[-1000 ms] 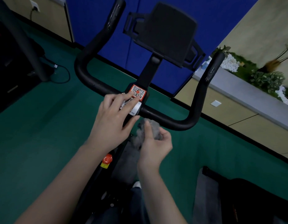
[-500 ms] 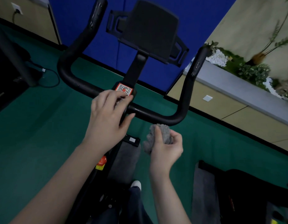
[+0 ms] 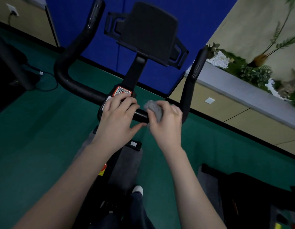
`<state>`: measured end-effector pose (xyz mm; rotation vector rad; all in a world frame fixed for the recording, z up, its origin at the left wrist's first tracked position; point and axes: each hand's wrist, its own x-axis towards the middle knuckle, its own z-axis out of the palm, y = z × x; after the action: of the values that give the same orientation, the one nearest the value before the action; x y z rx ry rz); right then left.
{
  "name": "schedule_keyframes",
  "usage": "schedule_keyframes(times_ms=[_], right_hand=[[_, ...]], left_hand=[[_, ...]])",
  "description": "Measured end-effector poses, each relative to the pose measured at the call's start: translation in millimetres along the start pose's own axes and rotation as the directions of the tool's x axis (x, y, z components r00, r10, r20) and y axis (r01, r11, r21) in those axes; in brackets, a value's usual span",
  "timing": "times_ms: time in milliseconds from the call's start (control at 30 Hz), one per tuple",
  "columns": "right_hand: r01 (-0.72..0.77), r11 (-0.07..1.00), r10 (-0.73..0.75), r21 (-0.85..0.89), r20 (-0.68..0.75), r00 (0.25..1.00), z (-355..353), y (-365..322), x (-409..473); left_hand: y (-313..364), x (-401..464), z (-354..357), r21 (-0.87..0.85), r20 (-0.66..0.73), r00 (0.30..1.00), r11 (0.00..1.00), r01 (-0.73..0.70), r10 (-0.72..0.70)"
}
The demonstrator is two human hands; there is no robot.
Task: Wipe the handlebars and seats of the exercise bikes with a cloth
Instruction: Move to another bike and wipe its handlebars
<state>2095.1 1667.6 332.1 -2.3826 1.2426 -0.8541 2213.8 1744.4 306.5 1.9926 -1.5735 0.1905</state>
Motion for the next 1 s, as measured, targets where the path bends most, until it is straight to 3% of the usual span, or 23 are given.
schedule_keyframes(times_ms=[100, 267, 400, 500, 733, 867, 1000], right_hand=[[0.075, 0.997, -0.067, -0.034, 0.196, 0.978, -7, 4, 10], [0.025, 0.989, 0.018, -0.146, 0.289, 0.957, -25, 19, 24], [0.002, 0.989, 0.074, -0.149, 0.503, 0.861, -15, 14, 44], [0.084, 0.976, 0.057, -0.199, 0.613, 0.788, -27, 24, 53], [0.336, 0.925, -0.157, -0.179, 0.624, 0.765, -35, 44, 52], [0.477, 0.850, -0.220, -0.225, 0.670, 0.709, -44, 54, 67], [0.442, 0.869, -0.234, -0.222, 0.603, 0.763, -47, 61, 68]], left_hand=[[-1, -1, 1, 0.014, 0.003, 1.000, 1.000, -0.007, 0.007], [0, -1, 2, 0.021, -0.017, 1.000, 1.000, -0.010, 0.010], [-1, 0, 4, 0.044, -0.031, 0.999, 0.999, -0.011, 0.013], [-2, -1, 6, 0.049, -0.041, 0.999, 0.998, -0.026, 0.028], [-3, -1, 8, 0.065, -0.064, 0.997, 0.997, -0.029, 0.033], [-2, -1, 9, 0.066, -0.068, 0.997, 0.997, -0.030, 0.035], [-3, -1, 10, 0.076, -0.074, 0.997, 0.997, -0.028, 0.034]])
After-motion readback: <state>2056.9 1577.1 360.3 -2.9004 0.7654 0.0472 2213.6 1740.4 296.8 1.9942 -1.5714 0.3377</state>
